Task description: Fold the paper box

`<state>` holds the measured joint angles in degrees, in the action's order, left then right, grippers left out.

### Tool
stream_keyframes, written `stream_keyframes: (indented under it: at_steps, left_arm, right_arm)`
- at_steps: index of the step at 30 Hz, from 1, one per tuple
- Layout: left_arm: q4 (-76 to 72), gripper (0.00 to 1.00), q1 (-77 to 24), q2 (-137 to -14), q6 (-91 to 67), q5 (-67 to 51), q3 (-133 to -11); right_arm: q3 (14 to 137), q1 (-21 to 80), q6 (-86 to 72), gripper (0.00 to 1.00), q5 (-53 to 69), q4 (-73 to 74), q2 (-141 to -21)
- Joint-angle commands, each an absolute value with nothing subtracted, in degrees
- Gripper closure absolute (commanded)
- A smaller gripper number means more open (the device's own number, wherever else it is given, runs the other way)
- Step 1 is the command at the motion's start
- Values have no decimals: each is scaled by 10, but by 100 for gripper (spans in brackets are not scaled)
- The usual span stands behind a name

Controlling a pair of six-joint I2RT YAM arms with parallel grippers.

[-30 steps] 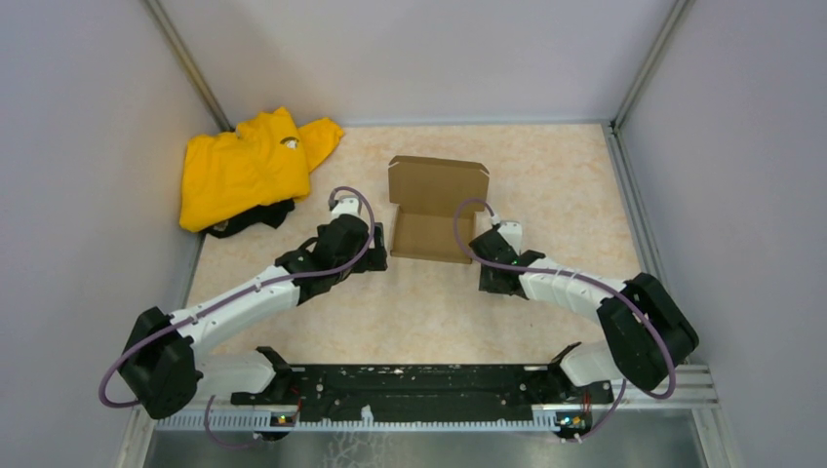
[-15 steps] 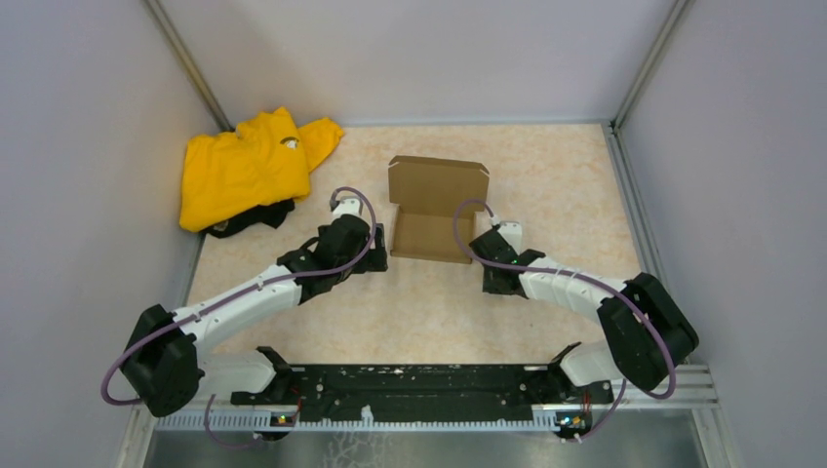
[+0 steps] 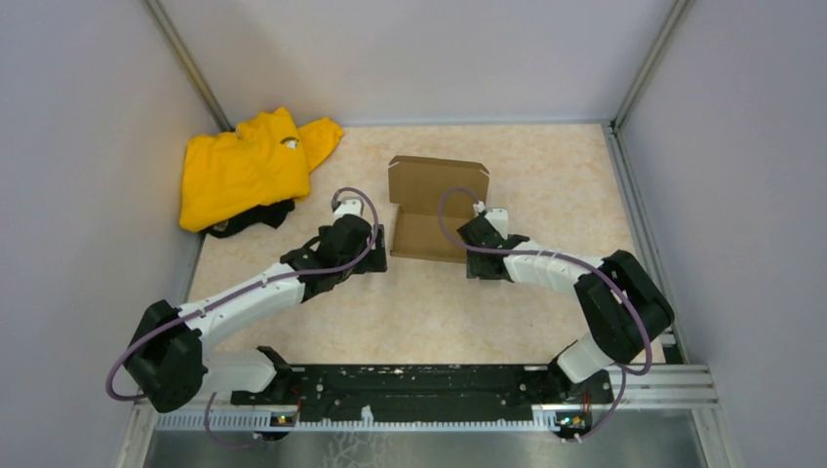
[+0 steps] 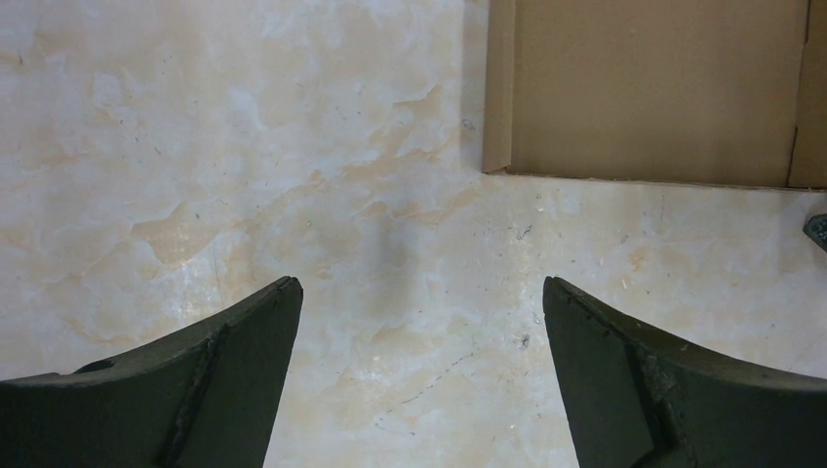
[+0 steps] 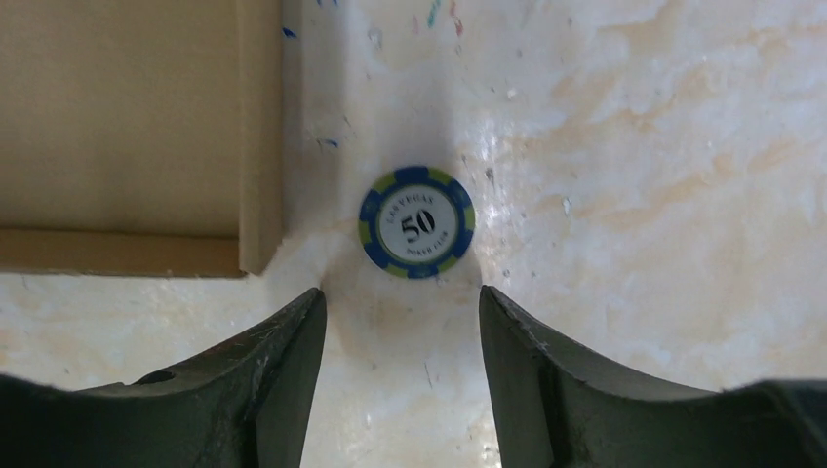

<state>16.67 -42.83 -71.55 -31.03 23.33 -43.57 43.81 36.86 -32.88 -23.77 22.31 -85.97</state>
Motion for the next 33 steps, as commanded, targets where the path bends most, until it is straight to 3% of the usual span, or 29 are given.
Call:
stream_keyframes:
  at_steps: [1, 15, 33]
  left_arm:
    - [161, 1, -421, -719, -300, 244, -454]
    - [155, 1, -415, -726, -300, 239, -454]
    - [150, 1, -415, -730, -302, 237, -450]
  right_arm:
    - [455, 357, -312, 42, -241, 196, -889]
    - [440, 315, -301, 42, -202, 161, -905]
    - [428, 310, -304, 55, -192, 156, -904]
